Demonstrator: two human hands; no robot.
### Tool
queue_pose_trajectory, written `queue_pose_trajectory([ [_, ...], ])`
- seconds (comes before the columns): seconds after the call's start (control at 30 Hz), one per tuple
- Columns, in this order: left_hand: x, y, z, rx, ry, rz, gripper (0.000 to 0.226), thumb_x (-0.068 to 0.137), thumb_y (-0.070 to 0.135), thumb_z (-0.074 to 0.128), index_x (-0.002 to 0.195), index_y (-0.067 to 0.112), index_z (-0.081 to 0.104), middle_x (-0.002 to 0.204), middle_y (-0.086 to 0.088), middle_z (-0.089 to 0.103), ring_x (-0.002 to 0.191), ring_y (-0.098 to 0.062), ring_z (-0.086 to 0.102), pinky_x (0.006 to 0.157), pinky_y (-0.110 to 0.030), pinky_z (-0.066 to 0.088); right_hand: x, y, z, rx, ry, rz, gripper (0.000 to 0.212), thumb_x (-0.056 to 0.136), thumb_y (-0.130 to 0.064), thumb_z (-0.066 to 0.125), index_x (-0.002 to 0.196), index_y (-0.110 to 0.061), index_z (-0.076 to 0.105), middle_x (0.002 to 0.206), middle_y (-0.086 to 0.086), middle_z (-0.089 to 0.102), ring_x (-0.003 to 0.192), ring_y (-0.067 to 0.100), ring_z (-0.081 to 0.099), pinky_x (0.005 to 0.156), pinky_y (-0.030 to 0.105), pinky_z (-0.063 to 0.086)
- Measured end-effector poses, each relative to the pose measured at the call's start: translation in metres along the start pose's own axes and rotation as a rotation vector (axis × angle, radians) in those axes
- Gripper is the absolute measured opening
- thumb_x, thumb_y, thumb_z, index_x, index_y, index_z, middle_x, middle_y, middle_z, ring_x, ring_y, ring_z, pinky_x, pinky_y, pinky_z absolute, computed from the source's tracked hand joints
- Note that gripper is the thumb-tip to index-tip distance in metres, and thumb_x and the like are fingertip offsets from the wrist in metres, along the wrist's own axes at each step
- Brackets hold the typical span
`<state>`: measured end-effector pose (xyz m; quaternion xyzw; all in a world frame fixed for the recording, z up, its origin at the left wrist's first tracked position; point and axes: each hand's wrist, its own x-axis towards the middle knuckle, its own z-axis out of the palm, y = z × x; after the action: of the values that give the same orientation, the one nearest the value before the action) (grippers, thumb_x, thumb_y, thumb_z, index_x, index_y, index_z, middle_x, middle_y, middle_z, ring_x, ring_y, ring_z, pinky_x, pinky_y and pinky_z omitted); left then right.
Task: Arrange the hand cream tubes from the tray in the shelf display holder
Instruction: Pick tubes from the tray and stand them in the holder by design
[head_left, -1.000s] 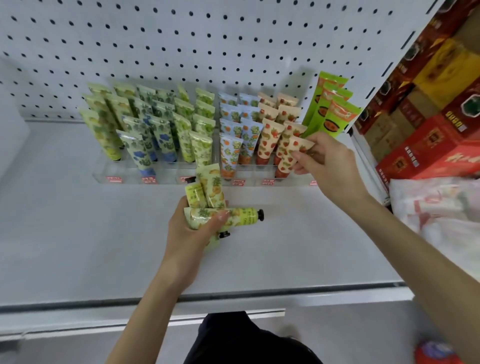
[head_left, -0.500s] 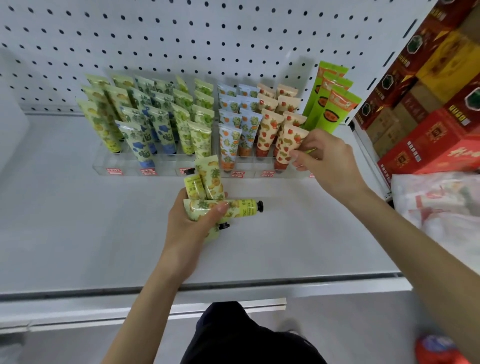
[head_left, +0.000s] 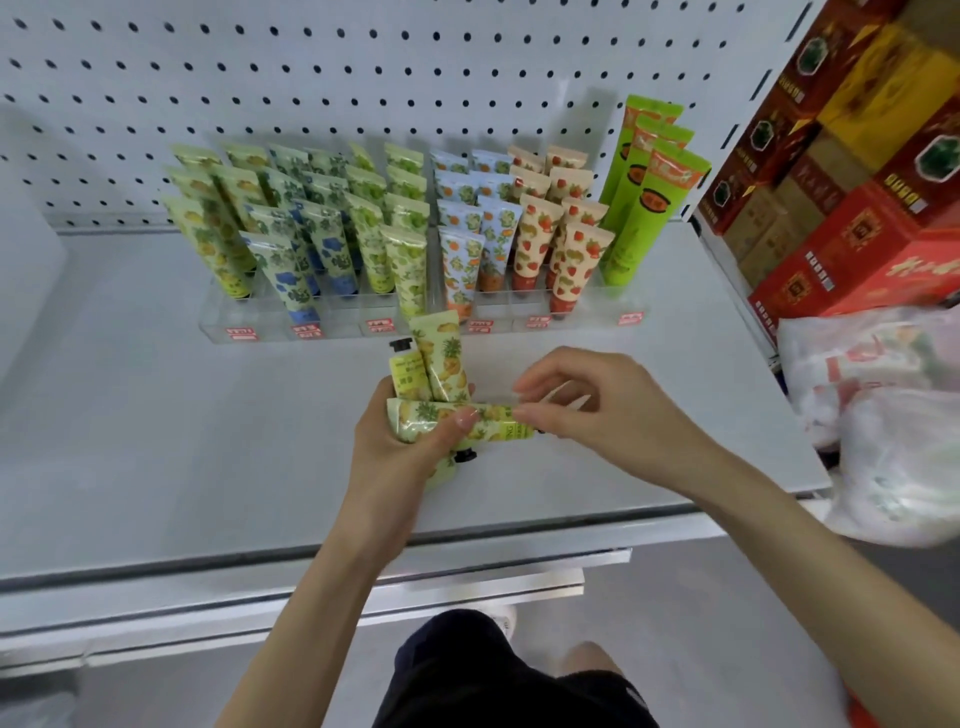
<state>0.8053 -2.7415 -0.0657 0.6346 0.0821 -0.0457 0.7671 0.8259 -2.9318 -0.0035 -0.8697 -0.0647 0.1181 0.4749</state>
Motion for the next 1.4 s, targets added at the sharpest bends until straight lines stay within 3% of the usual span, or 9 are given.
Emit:
queue_pose_trajectory([
  [0.1, -0.018, 0.005, -0.005, -0.006, 0.003, 0.014, 0.049, 0.066, 0.028, 0.08, 0.109, 0.014, 0.06, 0.106, -0.015, 0.07, 0.099, -0.036, 0.066, 0.084, -0.052, 0.054, -0.011, -0.005, 0.012, -0.055, -0.035, -0.038, 0.016, 0.074, -0.025, 0.078, 0.087, -0.024, 0.07, 0.084, -0.005, 0.07, 0.074, 0.005, 0.062, 0.062, 0.01, 0.044],
  [0.33, -0.076, 0.022, -0.02, -0.102, -0.028, -0.031, 0.05, 0.069, 0.018, 0.078, 0.113, 0.008, 0.057, 0.109, -0.013, 0.071, 0.1, -0.034, 0.067, 0.079, -0.039, 0.058, -0.063, -0.025, 0.036, -0.208, -0.108, -0.118, 0.009, 0.085, -0.028, 0.067, 0.094, -0.032, 0.067, 0.089, -0.007, 0.056, 0.081, 0.003, 0.054, 0.072, 0.013, 0.041],
  [0.53, -0.14, 0.029, -0.049, -0.264, -0.057, -0.112, 0.043, 0.079, 0.019, 0.067, 0.118, 0.003, 0.059, 0.109, -0.019, 0.07, 0.091, -0.026, 0.07, 0.072, -0.032, 0.057, -0.115, -0.037, 0.063, -0.086, 0.032, -0.097, 0.011, 0.086, -0.024, 0.066, 0.092, -0.032, 0.062, 0.093, -0.005, 0.059, 0.083, 0.002, 0.055, 0.072, 0.01, 0.04],
  [0.67, -0.17, 0.036, -0.073, -0.302, -0.001, -0.095, 0.041, 0.079, 0.02, 0.061, 0.116, 0.003, 0.06, 0.107, -0.015, 0.072, 0.093, -0.022, 0.071, 0.069, -0.025, 0.056, -0.133, -0.048, 0.086, 0.243, 0.139, 0.083, 0.011, 0.088, -0.022, 0.064, 0.098, -0.02, 0.067, 0.092, -0.003, 0.066, 0.08, 0.009, 0.059, 0.073, 0.026, 0.048],
  [0.8, -0.186, 0.043, -0.098, -0.289, 0.026, -0.055, 0.032, 0.085, 0.014, 0.059, 0.115, 0.004, 0.06, 0.104, -0.01, 0.073, 0.1, -0.023, 0.07, 0.076, -0.029, 0.057, -0.14, -0.063, 0.115, 0.816, 0.076, 0.272, 0.016, 0.09, -0.016, 0.06, 0.103, -0.008, 0.066, 0.085, 0.003, 0.062, 0.071, 0.011, 0.056, 0.071, 0.021, 0.05],
  [0.97, -0.182, 0.05, -0.124, -0.251, 0.028, -0.032, 0.036, 0.082, 0.011, 0.061, 0.118, 0.004, 0.059, 0.107, -0.011, 0.072, 0.102, -0.024, 0.069, 0.083, -0.039, 0.058, -0.131, -0.09, 0.134, 1.145, -0.052, 0.28, 0.018, 0.093, -0.01, 0.053, 0.105, -0.005, 0.066, 0.086, 0.005, 0.065, 0.081, 0.014, 0.064, 0.075, 0.021, 0.054],
  [1.07, -0.169, 0.054, -0.139, -0.235, 0.037, -0.019, 0.034, 0.085, 0.009, 0.06, 0.118, 0.005, 0.059, 0.106, -0.012, 0.072, 0.1, -0.025, 0.07, 0.08, -0.038, 0.059, -0.113, -0.107, 0.146, 1.067, -0.092, 0.225, 0.019, 0.093, -0.007, 0.053, 0.11, -0.005, 0.061, 0.092, 0.009, 0.069, 0.096, 0.021, 0.069, 0.086, 0.029, 0.055],
  [1.2, -0.135, 0.064, -0.164, -0.212, 0.036, 0.003, 0.032, 0.087, 0.006, 0.06, 0.119, 0.004, 0.058, 0.108, -0.01, 0.072, 0.099, -0.026, 0.07, 0.075, -0.032, 0.058, -0.072, -0.131, 0.155, 0.652, -0.026, 0.121, 0.018, 0.092, -0.016, 0.059, 0.108, -0.01, 0.062, 0.104, 0.009, 0.072, 0.1, 0.019, 0.068, 0.09, 0.031, 0.052],
  [1.4, -0.067, 0.08, -0.212, -0.17, 0.012, 0.036, 0.034, 0.083, 0.01, 0.063, 0.117, 0.007, 0.058, 0.105, -0.008, 0.073, 0.097, -0.025, 0.071, 0.079, -0.034, 0.059, -0.001, -0.162, 0.165, 0.224, 0.172, -0.022, 0.019, 0.089, -0.027, 0.063, 0.093, -0.009, 0.07, 0.076, -0.002, 0.066, 0.066, 0.004, 0.058, 0.06, 0.018, 0.045],
])
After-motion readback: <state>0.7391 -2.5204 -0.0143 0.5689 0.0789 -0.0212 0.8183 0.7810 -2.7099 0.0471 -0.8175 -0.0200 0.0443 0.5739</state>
